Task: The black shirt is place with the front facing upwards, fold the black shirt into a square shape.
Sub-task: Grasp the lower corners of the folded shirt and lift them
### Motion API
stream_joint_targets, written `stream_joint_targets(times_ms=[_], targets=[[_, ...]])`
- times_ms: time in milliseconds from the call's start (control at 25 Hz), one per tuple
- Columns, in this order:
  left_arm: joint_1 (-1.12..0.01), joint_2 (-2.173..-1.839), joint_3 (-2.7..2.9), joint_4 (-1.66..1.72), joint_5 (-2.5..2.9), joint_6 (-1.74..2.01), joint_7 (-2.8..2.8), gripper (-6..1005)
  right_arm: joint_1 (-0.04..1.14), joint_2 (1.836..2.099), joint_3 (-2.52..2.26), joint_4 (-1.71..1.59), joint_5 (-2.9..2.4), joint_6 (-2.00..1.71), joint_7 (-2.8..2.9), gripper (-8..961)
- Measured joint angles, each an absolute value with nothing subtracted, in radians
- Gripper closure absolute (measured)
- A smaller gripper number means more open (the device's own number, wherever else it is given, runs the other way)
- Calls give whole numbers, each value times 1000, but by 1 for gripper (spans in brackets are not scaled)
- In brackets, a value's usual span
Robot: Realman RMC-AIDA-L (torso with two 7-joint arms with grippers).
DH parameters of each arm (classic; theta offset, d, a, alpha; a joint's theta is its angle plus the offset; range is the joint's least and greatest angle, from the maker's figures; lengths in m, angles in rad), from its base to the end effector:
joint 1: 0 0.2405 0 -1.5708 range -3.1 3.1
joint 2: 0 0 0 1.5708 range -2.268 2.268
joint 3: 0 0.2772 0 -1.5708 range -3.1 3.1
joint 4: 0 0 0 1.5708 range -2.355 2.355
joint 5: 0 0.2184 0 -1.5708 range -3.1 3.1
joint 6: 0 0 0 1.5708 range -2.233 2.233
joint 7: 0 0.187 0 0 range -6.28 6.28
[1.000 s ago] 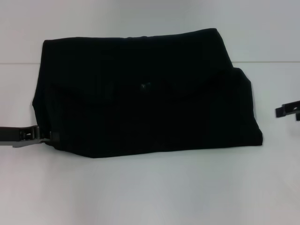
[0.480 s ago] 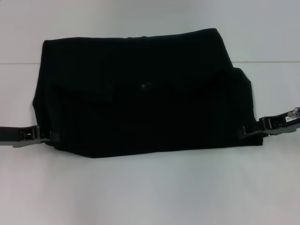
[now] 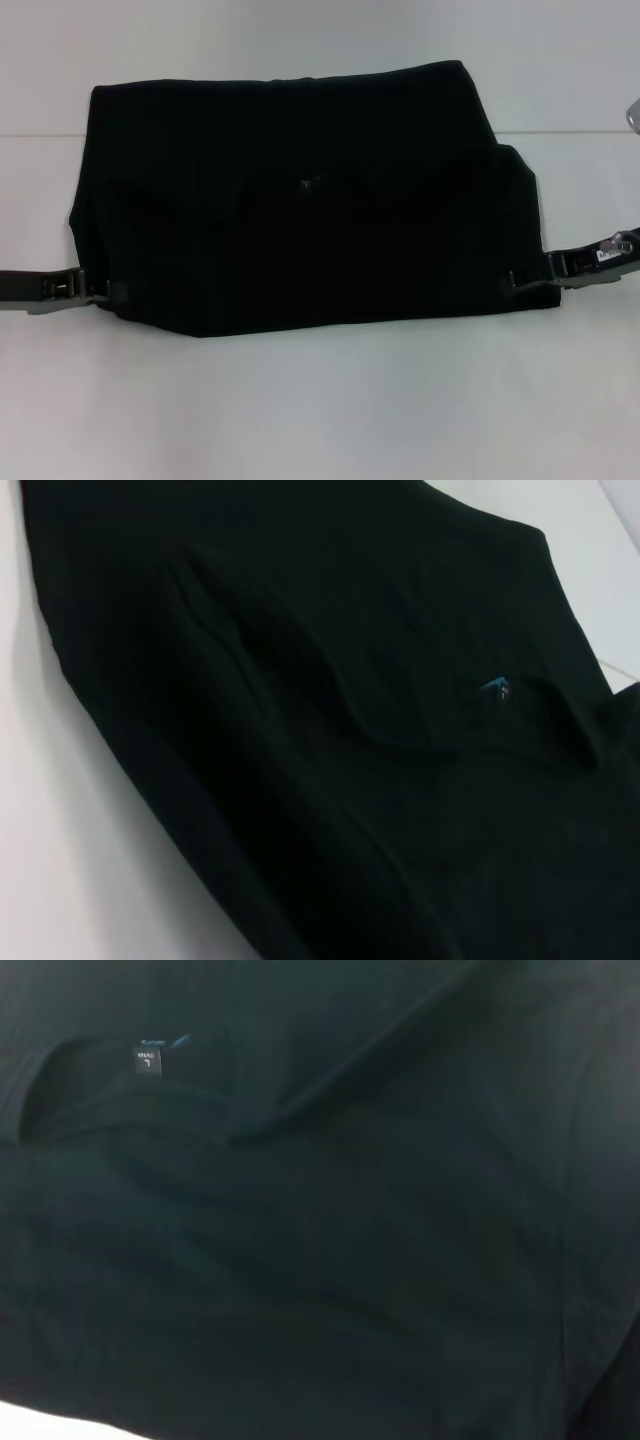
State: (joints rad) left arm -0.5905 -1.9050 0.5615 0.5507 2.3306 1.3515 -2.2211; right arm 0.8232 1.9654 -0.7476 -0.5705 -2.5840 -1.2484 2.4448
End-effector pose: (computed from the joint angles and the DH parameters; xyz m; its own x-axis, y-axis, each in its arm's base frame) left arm -0.3590 0.3937 0.0118 0.2159 0.8796 0.4240 0.9763 -0.1875 -0.1081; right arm 0.2974 0.4452 -0.0303 0.3599 -0.9126 -0.1938 -0.9025 -0.2879 -0.3202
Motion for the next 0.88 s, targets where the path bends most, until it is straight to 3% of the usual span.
stream_joint_targets(times_ms=[200,560,760,880], targets=[[-591,-1905,559,551,2331,1352,-2221,967,818,1962,-748,-578,-2584,-1252,2443,267],[-591,-1905,558,551,2330,1351,-2221,967,815,1956,-743,-578,-2581,-1262,2440,507],[-591,-1905,558,551,2329,1356,-2221,967,814,1953,-740,-579,-2579,-1276,2440,751],[-591,-1905,558,551,2326,1374,-2209,967,813,1946,-740,-580,-2580,-1298,2433,840]])
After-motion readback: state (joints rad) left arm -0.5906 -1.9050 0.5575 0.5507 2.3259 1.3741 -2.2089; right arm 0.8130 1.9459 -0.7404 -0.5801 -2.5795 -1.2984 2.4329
